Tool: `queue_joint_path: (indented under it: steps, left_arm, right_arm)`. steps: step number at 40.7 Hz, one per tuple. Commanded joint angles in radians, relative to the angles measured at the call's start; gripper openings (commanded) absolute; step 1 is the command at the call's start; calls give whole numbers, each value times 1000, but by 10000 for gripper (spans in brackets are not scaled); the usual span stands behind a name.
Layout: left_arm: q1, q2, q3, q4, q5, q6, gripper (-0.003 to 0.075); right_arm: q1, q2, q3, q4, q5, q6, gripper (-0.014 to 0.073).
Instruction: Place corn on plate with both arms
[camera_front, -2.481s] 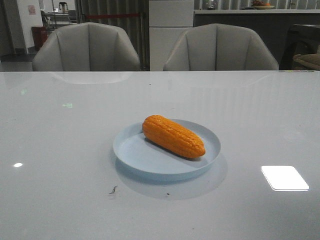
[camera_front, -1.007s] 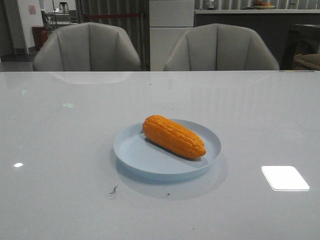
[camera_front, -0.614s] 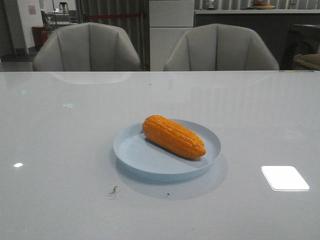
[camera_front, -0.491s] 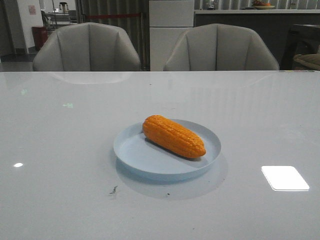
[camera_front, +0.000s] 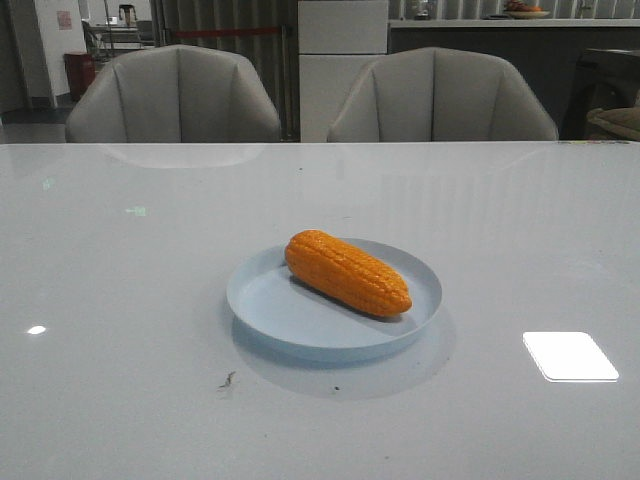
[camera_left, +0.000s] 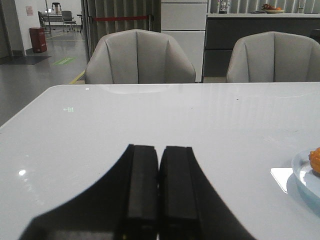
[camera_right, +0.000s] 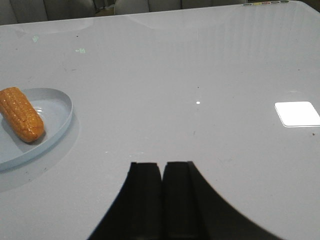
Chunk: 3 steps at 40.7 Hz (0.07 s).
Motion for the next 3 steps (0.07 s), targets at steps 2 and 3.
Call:
queue_joint_path:
  steps: [2,3]
  left_arm:
    - [2,-19,37,-9,-88,-2,95]
    - [2,-19,37,-9,-88,-2,95]
  right_arm:
    - [1,-24,-20,8,-78,-2,57]
    - [1,-24,-20,8,-78,-2,57]
